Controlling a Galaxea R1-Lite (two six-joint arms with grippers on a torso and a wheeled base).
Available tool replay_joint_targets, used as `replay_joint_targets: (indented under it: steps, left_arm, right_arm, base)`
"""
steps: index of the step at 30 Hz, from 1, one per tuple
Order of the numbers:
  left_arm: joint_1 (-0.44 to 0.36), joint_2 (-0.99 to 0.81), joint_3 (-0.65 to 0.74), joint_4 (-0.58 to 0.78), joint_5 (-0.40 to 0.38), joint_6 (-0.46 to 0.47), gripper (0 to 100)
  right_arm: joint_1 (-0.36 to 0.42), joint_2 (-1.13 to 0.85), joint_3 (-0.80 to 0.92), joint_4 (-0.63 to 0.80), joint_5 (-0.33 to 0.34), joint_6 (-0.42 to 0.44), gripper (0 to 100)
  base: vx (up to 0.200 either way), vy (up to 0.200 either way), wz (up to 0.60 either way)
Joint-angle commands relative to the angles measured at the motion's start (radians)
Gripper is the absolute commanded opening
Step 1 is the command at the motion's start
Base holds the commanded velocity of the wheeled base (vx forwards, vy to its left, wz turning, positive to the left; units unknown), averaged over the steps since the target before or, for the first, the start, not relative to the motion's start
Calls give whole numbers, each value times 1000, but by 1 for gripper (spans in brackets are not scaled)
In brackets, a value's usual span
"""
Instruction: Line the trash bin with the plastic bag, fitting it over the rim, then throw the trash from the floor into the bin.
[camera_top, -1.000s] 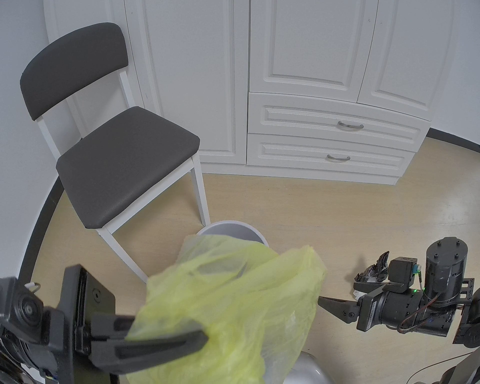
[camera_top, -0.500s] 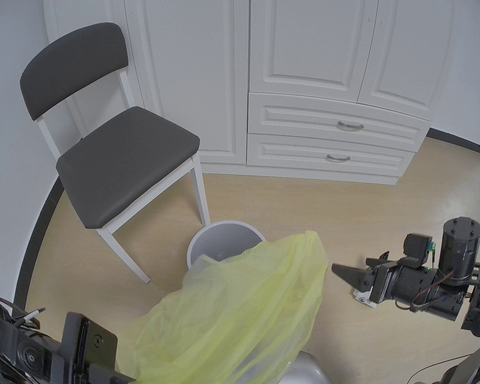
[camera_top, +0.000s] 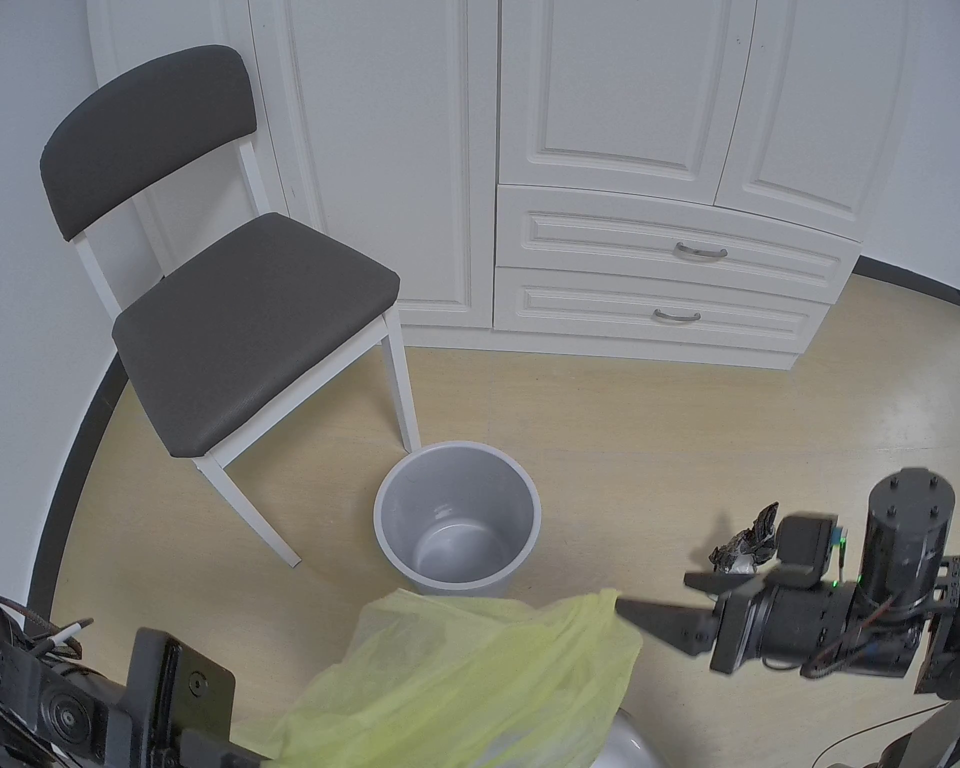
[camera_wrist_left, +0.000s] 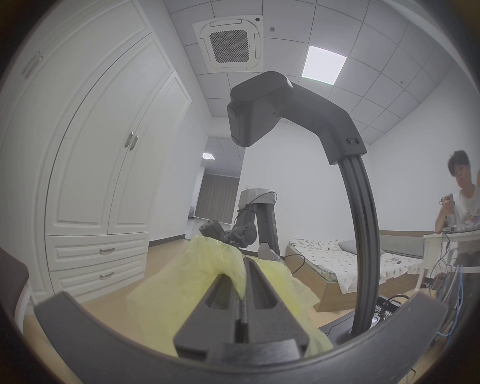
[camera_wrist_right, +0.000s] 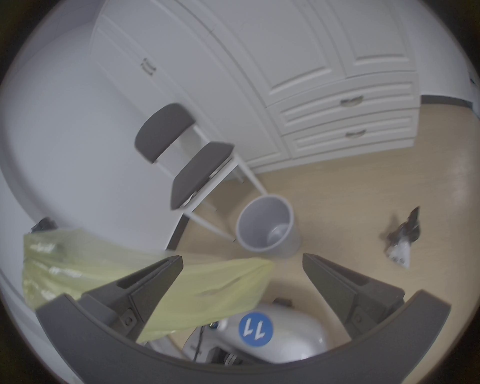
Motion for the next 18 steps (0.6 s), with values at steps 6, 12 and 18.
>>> replay_joint_targets:
  steps: [6,12,18]
  left_arm:
    - [78,8,-18,-13,0,-1,0]
    - [130,8,-44,-52,1,-41,0]
    - [121,42,-61,-150,3,-156,0]
  right_arm:
    - [132,-85,74,118,137,15,100]
    - [134,-111,109,157,222,-66,100]
    - [134,-68,117,151,223,-75,100]
  base:
    - [0,0,0]
    - [0,0,0]
    - [0,0,0]
